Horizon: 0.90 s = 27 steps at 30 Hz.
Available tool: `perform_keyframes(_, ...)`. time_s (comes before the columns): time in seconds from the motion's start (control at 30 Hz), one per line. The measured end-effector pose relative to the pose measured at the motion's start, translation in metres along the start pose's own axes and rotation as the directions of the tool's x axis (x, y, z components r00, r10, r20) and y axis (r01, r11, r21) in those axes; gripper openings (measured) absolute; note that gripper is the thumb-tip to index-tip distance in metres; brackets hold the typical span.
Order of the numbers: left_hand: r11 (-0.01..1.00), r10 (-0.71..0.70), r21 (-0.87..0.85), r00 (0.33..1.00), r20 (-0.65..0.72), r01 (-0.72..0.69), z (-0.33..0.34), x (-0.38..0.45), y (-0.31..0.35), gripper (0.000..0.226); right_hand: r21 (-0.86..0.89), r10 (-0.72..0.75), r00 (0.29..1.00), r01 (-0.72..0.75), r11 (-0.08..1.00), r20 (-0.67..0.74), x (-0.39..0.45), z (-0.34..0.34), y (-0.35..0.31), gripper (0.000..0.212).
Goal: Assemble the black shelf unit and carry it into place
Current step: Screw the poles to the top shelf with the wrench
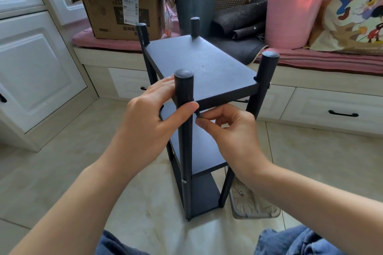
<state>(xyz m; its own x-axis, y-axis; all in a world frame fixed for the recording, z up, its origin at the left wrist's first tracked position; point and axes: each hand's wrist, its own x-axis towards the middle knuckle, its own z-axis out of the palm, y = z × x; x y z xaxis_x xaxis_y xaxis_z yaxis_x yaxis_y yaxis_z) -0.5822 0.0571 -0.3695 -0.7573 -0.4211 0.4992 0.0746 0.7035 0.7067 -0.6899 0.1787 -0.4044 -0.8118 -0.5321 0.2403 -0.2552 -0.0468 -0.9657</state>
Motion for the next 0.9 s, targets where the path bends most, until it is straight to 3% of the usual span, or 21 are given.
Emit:
perform_keyframes(0.23, 1.0, -0.031, -0.001, 0.999, -0.02, 0.031, 0.002, 0.0, 0.002, 0.049, 0.099, 0.082, 0.997, -0.082, 0.992, 0.009, 0.004, 0.013, -0.006, 0.017)
perform_keyframes(0.37, 0.999, -0.038, -0.012, 0.999, -0.012, 0.038, 0.001, -0.001, 0.002, 0.053, 0.045, 0.138, 0.99, -0.139, 0.989, 0.024, 0.007, 0.019, -0.006, 0.022)
perform_keyframes(0.6, 1.0, -0.028, -0.005, 1.0, -0.012, 0.027, 0.002, -0.001, 0.001, 0.048, 0.062, 0.107, 0.993, -0.11, 0.992, 0.051, 0.008, 0.023, -0.008, 0.039)
perform_keyframes(0.8, 1.0, -0.018, 0.006, 1.0, -0.014, 0.018, 0.001, 0.0, -0.001, 0.043, 0.042, 0.055, 0.998, -0.057, 0.997, 0.039, 0.003, 0.012, -0.001, 0.01)
perform_keyframes(0.9, 1.0, -0.008, -0.003, 1.0, -0.011, 0.007, 0.001, 0.0, 0.0, 0.043, 0.03, -0.006, 0.998, 0.005, 1.0, 0.058, -0.001, 0.001, 0.0, 0.009)
